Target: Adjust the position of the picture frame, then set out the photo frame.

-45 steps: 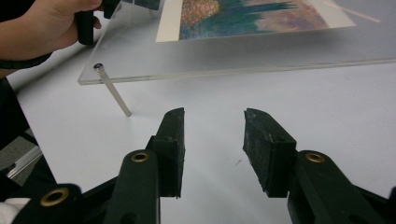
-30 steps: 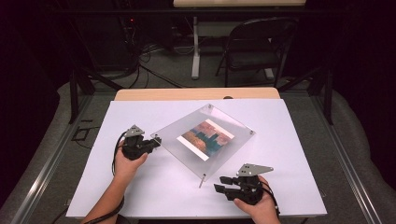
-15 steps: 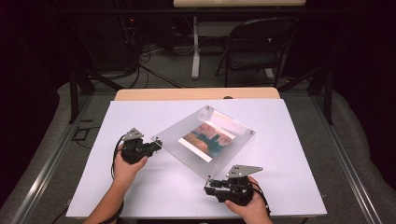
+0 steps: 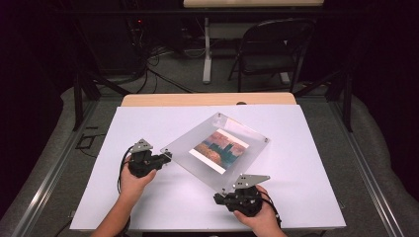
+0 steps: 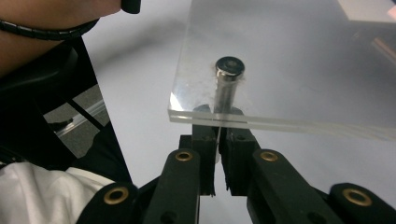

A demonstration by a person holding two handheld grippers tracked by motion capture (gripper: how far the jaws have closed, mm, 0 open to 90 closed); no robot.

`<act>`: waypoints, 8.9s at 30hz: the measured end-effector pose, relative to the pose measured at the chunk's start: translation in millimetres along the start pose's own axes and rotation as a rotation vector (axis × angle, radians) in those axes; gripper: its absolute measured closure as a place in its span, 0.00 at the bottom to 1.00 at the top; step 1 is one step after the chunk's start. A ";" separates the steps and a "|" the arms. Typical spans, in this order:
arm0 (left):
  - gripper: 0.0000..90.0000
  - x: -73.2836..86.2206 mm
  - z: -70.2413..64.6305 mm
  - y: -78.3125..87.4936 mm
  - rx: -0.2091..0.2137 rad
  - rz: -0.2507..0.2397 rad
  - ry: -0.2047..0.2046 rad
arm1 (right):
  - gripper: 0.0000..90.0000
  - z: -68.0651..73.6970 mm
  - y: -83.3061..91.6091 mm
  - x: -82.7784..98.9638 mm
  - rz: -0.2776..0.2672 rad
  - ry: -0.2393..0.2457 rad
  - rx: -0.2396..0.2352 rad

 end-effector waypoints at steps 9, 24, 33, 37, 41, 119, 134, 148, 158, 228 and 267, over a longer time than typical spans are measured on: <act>0.94 0.9 -8.0 5.5 0.003 -0.012 -0.023 | 0.95 -3.1 8.6 -0.9 -0.003 -0.002 -0.010; 0.95 11.7 -25.6 14.4 0.047 -0.006 -0.017 | 0.95 -34.1 31.0 1.2 -0.038 -0.077 0.079; 0.95 16.9 -38.0 16.4 0.068 -0.003 -0.023 | 0.95 -48.4 39.0 3.5 -0.042 -0.105 0.139; 0.95 20.0 -46.6 16.4 0.093 -0.001 -0.034 | 0.95 -57.9 42.2 5.4 -0.040 -0.119 0.178; 0.95 23.9 -53.8 14.1 0.103 0.015 -0.044 | 0.95 -68.0 43.4 7.6 -0.033 -0.141 0.213; 0.94 23.7 -21.5 -36.6 0.004 0.078 -0.002 | 0.93 -117.0 2.6 6.3 0.053 -0.158 0.320; 0.92 25.0 -22.2 -35.8 0.005 0.058 0.015 | 0.91 -116.0 4.0 7.4 0.033 -0.174 0.322; 0.70 24.8 -22.1 -29.3 0.021 0.029 0.018 | 0.68 -107.3 10.6 6.4 0.029 -0.146 0.319; 0.47 29.9 -28.9 -12.2 -0.016 -0.004 -0.018 | 0.47 -92.0 21.8 10.1 0.040 -0.098 0.354; 0.42 -90.5 51.9 -69.2 -0.128 -0.072 0.205 | 0.43 -212.8 16.6 -81.8 -0.027 -0.213 0.506; 0.38 -81.3 54.1 -120.0 -0.093 0.059 0.306 | 0.38 -229.0 -32.9 -83.9 0.021 -0.359 0.418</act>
Point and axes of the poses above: each handheld gripper's, and its own axes: y roughly backward along the jaws, x roughly out of its underside, z roughly to its left, the point moved 2 cm from there along -y, roughly forward along the jaws, and after that the axes turned 6 degrees about y, right-handed, at the moved point
